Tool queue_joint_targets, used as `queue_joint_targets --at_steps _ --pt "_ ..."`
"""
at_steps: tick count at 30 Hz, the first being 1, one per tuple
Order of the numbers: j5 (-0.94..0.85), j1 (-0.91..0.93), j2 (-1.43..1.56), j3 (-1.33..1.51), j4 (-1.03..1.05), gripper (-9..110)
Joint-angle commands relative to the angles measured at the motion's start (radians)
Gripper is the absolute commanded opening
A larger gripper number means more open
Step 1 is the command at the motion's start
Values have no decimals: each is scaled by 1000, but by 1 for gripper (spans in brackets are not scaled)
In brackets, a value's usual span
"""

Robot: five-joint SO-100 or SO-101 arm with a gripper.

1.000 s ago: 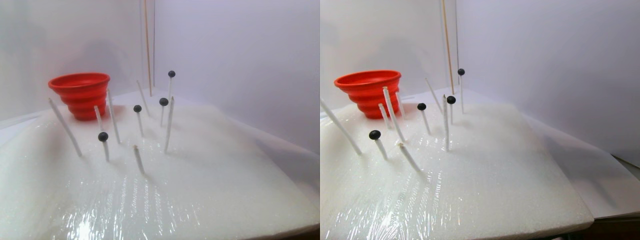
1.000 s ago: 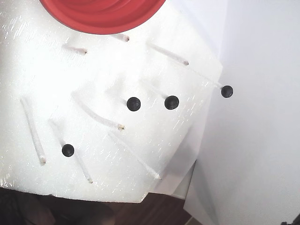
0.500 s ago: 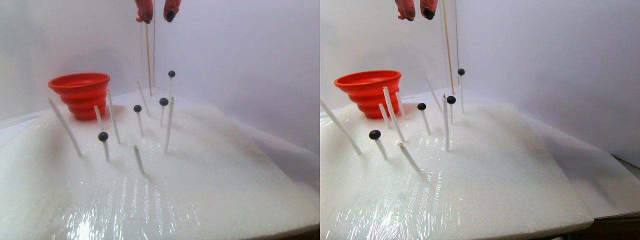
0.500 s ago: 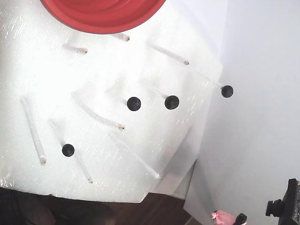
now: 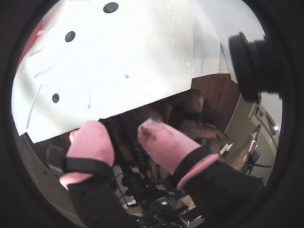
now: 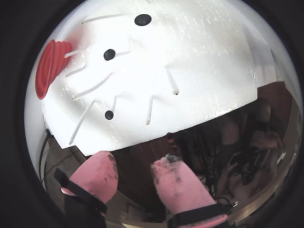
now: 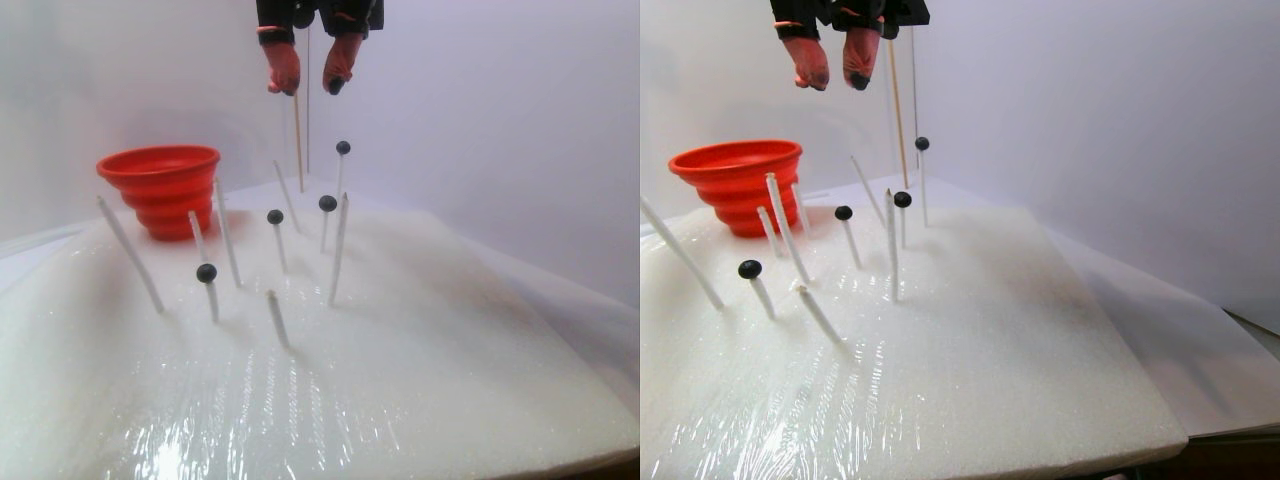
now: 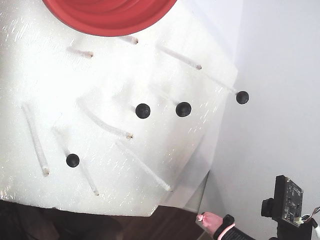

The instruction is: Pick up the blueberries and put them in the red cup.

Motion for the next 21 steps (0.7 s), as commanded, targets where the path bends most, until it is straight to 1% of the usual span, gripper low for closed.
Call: queue_joint_targets --at_steps 1,21 --pt "-15 -15 -3 3 -44 14" --pt "-71 -51 -184 28 -258 15"
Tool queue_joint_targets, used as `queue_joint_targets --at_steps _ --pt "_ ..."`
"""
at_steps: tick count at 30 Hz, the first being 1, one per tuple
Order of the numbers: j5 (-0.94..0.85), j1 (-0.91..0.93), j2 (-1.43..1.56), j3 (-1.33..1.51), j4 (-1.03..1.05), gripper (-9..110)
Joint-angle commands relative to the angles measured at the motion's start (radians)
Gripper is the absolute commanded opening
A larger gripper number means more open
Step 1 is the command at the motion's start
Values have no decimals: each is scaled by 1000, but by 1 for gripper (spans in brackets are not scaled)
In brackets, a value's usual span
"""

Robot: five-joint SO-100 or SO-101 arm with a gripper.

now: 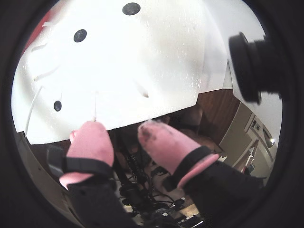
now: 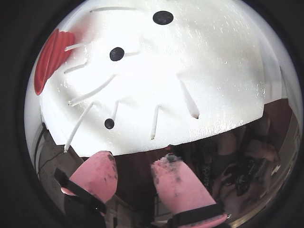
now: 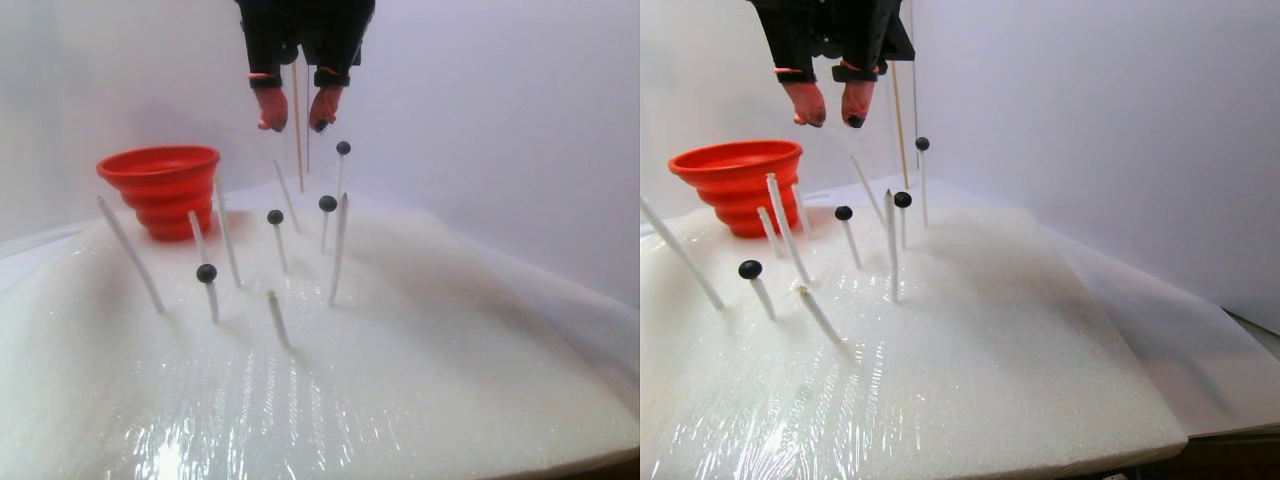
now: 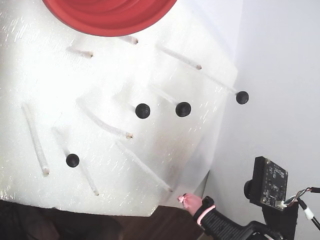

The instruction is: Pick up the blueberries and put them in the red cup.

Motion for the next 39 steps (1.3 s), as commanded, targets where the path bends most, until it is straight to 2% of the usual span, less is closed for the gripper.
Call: queue_joint_targets --at_steps 1,39 --pt "-20 -5 -23 -17 -48 15" --pt "-152 -55 -445 -132 -434 16"
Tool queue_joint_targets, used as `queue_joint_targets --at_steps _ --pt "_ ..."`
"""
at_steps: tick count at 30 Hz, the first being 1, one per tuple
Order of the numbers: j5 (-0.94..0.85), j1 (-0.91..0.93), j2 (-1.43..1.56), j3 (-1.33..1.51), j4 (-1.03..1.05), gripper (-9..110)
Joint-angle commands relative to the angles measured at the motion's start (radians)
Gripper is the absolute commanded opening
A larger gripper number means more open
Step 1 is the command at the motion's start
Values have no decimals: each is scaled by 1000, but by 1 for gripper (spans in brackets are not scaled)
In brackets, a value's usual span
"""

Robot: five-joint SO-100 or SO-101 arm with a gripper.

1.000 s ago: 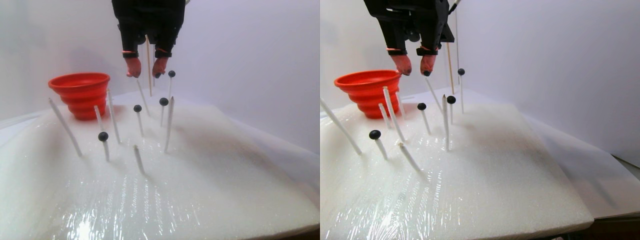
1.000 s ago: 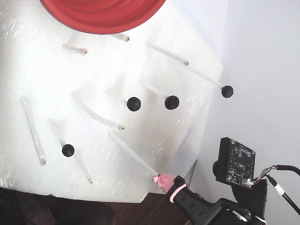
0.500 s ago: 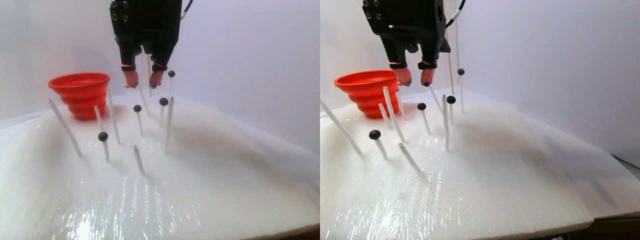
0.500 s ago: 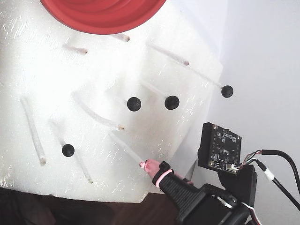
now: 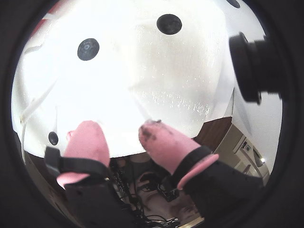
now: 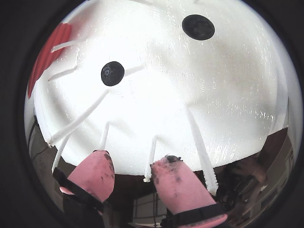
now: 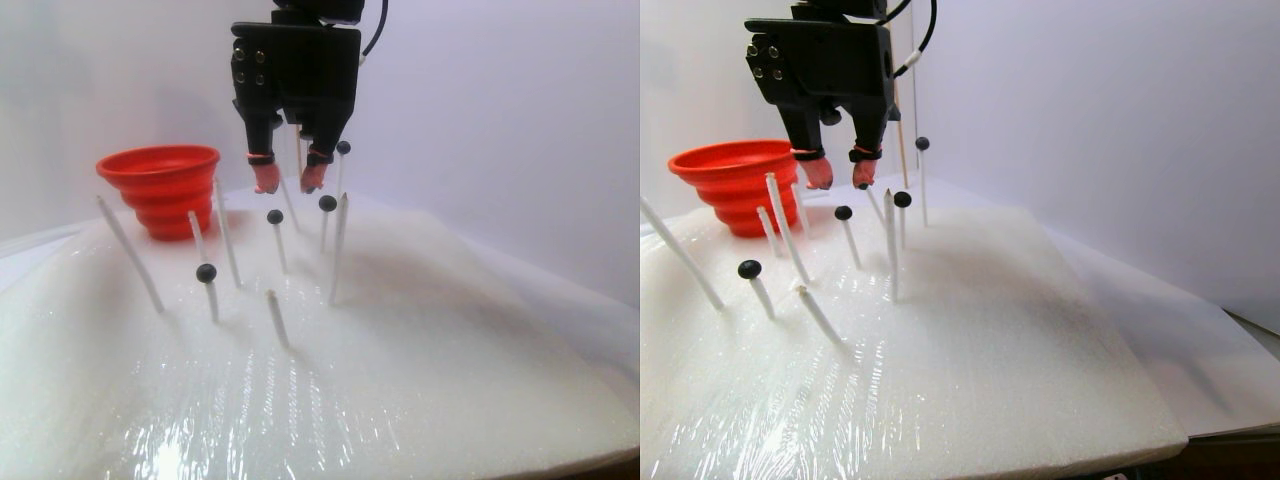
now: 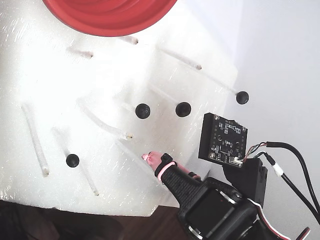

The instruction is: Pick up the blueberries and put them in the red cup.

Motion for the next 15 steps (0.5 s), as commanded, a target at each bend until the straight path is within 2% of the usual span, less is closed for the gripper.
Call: queue_joint_targets --at_steps 1,15 --pt "-14 -17 3 -52 -35 16" --pt "-57 -40 -114 -86 -149 17"
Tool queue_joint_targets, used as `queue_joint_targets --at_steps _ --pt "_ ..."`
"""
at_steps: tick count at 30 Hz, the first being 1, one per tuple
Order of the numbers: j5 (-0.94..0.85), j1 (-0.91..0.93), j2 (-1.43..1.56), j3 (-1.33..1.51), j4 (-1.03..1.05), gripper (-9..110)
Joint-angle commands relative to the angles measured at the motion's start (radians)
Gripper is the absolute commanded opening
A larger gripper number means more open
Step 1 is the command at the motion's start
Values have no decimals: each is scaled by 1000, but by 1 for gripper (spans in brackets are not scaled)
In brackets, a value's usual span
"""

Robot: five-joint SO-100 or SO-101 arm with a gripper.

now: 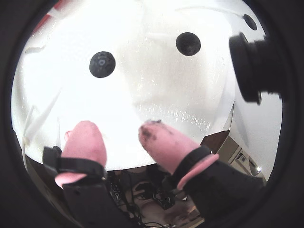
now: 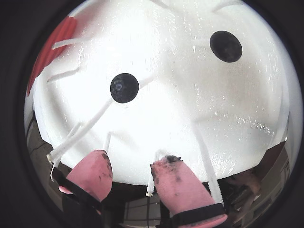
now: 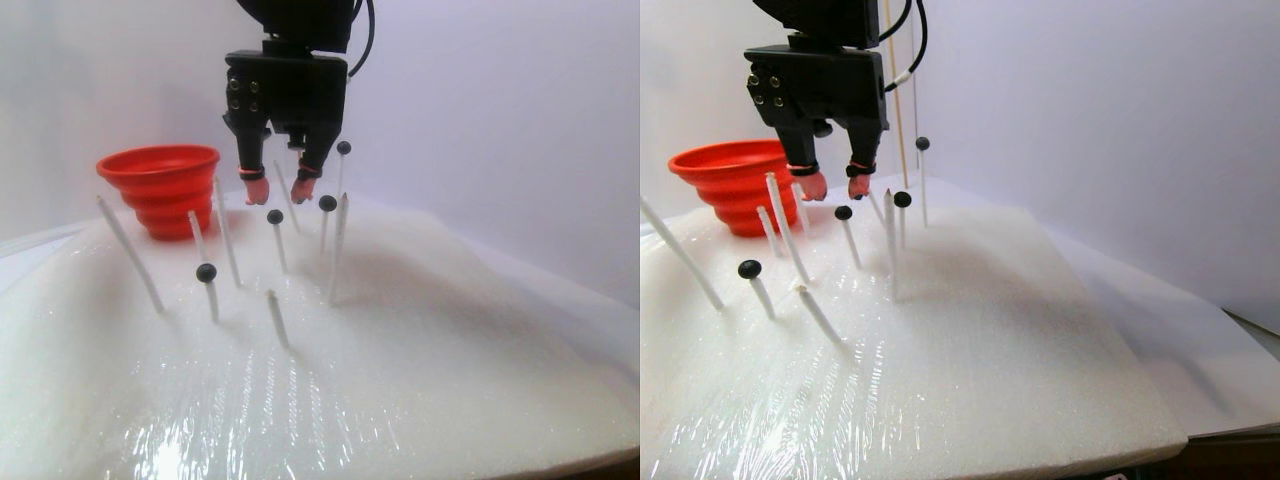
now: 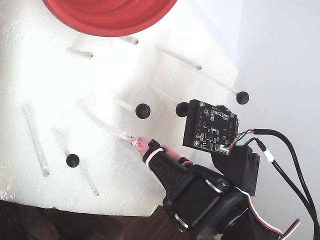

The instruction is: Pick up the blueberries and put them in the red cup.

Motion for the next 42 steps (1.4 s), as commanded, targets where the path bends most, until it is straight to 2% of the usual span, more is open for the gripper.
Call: queue_joint_targets --at_steps 1,42 --pt "-12 -8 -3 -52 -29 17" --pt "-28 -40 -241 -137 -276 18"
